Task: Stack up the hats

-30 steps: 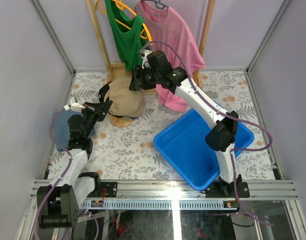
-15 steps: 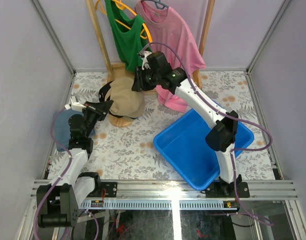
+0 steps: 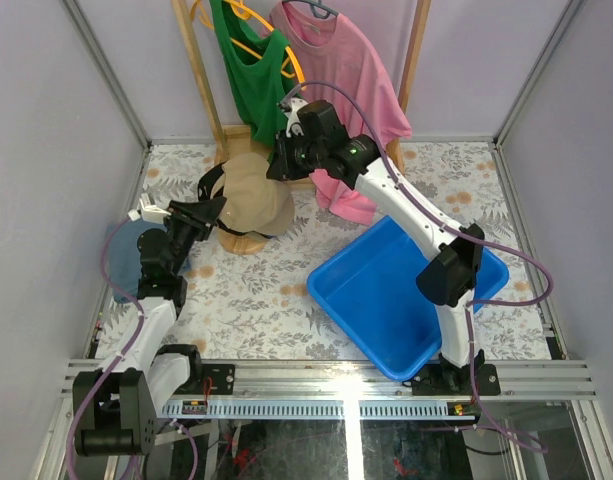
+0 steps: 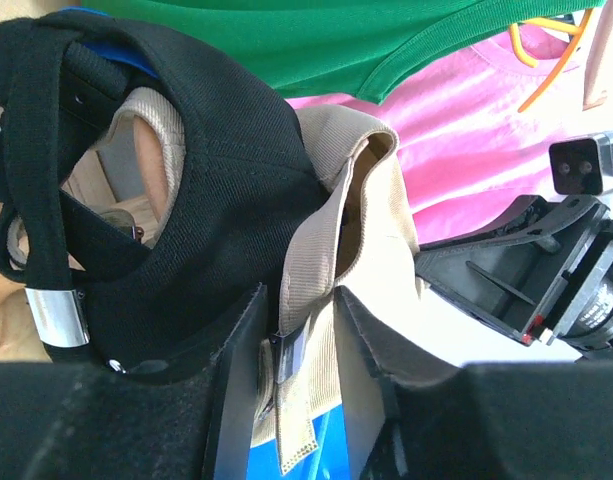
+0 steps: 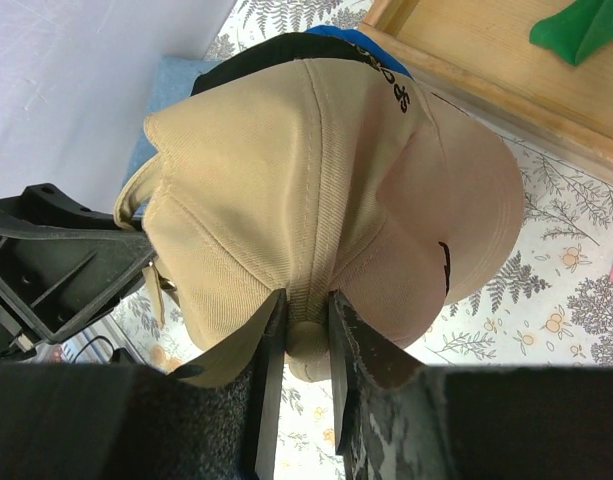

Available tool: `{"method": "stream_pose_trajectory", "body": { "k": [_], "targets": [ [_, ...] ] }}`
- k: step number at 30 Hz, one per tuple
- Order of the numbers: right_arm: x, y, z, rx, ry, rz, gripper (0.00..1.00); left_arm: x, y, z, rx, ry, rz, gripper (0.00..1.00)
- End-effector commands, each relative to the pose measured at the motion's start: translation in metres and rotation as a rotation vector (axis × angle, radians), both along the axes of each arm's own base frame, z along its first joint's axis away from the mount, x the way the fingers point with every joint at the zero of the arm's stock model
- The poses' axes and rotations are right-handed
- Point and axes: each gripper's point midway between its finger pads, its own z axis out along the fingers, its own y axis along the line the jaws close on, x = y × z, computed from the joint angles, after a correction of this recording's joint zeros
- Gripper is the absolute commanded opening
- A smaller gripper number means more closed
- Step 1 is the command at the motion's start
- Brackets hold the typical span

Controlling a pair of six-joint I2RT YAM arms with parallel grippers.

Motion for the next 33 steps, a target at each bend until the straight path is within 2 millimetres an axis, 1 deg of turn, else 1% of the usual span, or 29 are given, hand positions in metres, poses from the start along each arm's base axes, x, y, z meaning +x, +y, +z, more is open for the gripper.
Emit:
{"method": "stream_pose_trajectory", "body": {
  "k": [1, 5, 8, 11, 12, 14, 17, 30, 33],
  "targets": [
    [-0.012, 0.000, 0.053, 0.087, -0.106, 0.034, 0.23, 0.001, 0.005, 0.042, -0.010, -0.122, 0.032, 0.36],
    [-0.014, -0.001, 0.058, 0.104, -0.124, 0.034, 0.22, 0.000, 0.008, 0.045, -0.016, -0.124, 0.052, 0.51],
    [-0.015, 0.000, 0.059, 0.107, -0.123, 0.040, 0.21, 0.000, 0.008, 0.050, -0.016, -0.129, 0.055, 0.54],
    [-0.016, -0.001, 0.062, 0.115, -0.130, 0.046, 0.21, 0.002, 0.008, 0.057, -0.005, -0.128, 0.056, 0.55],
    [-0.017, -0.001, 0.064, 0.119, -0.135, 0.049, 0.21, 0.004, 0.009, 0.054, 0.011, -0.111, 0.060, 0.55],
    [-0.018, -0.001, 0.068, 0.122, -0.144, 0.055, 0.21, 0.008, 0.011, 0.059, 0.043, -0.096, 0.070, 0.55],
    [-0.019, -0.001, 0.069, 0.120, -0.150, 0.063, 0.21, 0.011, 0.013, 0.060, 0.073, -0.076, 0.082, 0.55],
    [-0.020, 0.002, 0.079, 0.138, -0.181, 0.089, 0.20, 0.028, 0.019, 0.050, 0.233, 0.050, 0.088, 0.54],
    [-0.020, 0.002, 0.082, 0.141, -0.186, 0.090, 0.20, 0.031, 0.020, 0.050, 0.274, 0.060, 0.083, 0.50]
  ]
}}
